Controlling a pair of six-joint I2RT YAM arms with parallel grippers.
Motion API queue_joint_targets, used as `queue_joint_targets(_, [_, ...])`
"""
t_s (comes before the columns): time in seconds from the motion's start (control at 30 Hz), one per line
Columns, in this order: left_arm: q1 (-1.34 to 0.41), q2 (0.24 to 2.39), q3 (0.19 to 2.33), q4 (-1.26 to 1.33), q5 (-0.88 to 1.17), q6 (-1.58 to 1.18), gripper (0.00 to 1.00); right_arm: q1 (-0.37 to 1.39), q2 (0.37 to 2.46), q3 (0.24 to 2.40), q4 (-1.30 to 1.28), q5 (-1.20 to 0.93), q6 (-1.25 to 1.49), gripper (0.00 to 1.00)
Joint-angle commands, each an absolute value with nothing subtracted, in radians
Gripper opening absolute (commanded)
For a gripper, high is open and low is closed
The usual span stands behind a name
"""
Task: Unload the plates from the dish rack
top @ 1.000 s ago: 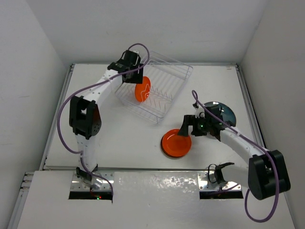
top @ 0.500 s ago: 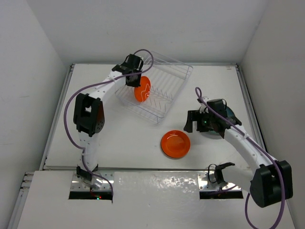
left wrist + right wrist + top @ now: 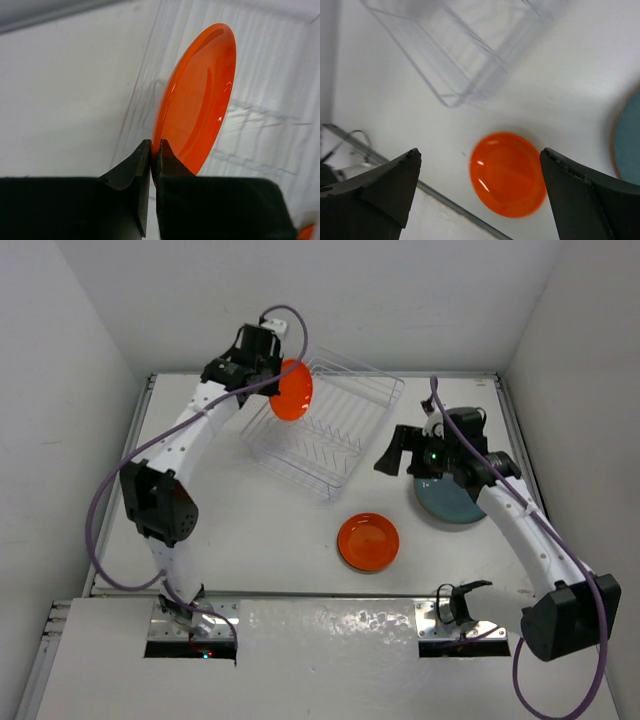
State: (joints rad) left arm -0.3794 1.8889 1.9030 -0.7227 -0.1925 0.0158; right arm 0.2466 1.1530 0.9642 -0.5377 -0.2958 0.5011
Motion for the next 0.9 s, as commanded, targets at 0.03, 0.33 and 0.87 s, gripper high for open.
queue_joint_targets(0.03, [-0.377,1.764,2.011,-0.706,0.083,-0.095,0.0,0.252,1.235,1.123,-0.348,-0.452,0.589,0.99])
queue_joint_targets(0.33, [-0.379,1.684,1.66,-0.235,0.754,-0.458,0.0,0.252,1.391,1.316,-0.18,-0.548,0.609,0.99])
queue_joint_targets(0.87, [-0.376,1.654,1.612,-0.381,0.559,-0.436,1.0,0.242,1.246,1.05,-0.213,-0.491,0.558,0.0])
